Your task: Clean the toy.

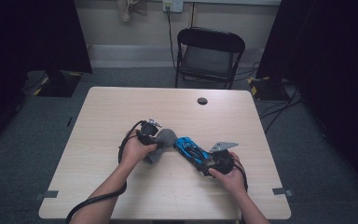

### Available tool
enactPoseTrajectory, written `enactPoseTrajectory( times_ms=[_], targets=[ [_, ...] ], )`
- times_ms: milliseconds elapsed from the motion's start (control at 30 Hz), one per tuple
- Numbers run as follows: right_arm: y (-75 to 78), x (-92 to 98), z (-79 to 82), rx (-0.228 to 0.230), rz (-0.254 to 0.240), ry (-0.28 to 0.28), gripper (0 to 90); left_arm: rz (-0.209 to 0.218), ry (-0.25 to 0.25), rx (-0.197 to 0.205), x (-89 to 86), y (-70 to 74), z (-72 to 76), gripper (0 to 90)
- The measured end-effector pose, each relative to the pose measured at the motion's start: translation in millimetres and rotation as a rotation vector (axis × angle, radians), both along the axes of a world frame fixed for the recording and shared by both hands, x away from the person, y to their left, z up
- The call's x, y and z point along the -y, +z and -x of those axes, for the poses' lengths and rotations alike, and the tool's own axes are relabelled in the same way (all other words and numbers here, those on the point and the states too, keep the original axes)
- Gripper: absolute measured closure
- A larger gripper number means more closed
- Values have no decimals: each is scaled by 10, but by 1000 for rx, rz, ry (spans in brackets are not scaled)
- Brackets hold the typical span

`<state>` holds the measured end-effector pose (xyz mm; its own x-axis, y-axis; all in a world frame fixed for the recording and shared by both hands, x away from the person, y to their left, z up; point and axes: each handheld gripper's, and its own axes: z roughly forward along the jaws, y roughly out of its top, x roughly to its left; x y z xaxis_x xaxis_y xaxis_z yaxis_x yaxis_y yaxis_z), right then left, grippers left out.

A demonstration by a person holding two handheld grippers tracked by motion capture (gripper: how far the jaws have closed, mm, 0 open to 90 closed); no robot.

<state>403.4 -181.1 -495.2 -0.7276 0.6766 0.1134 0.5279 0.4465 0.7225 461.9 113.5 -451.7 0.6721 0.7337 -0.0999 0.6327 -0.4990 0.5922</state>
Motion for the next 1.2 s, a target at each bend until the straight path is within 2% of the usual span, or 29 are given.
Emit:
enactPoseTrajectory(
  times_ms=[267, 433, 533, 667, 833, 1200],
  targets=[
    [1, -4, -3, -1, 0, -2, 257, 82, -116, 14, 200, 118, 329, 728],
    [2, -4, -5, -4, -2, -4, 257, 100, -210, 14, 408, 135, 554, 728],
    [2, -8, -2, -4, -3, -6, 257, 94, -253, -12, 521, 80, 627, 727],
    [2, -13, 1, -3, 0, -7, 257, 92, -266, -33, 597, 5, 629, 727],
    [0, -9, 1, -4, -5, -8, 257, 82, -259, -31, 635, -59, 604, 726],
    [5, -15, 5, 0, 11, -4, 257, 81, -219, -45, 531, -127, 499, 727]
  ],
)
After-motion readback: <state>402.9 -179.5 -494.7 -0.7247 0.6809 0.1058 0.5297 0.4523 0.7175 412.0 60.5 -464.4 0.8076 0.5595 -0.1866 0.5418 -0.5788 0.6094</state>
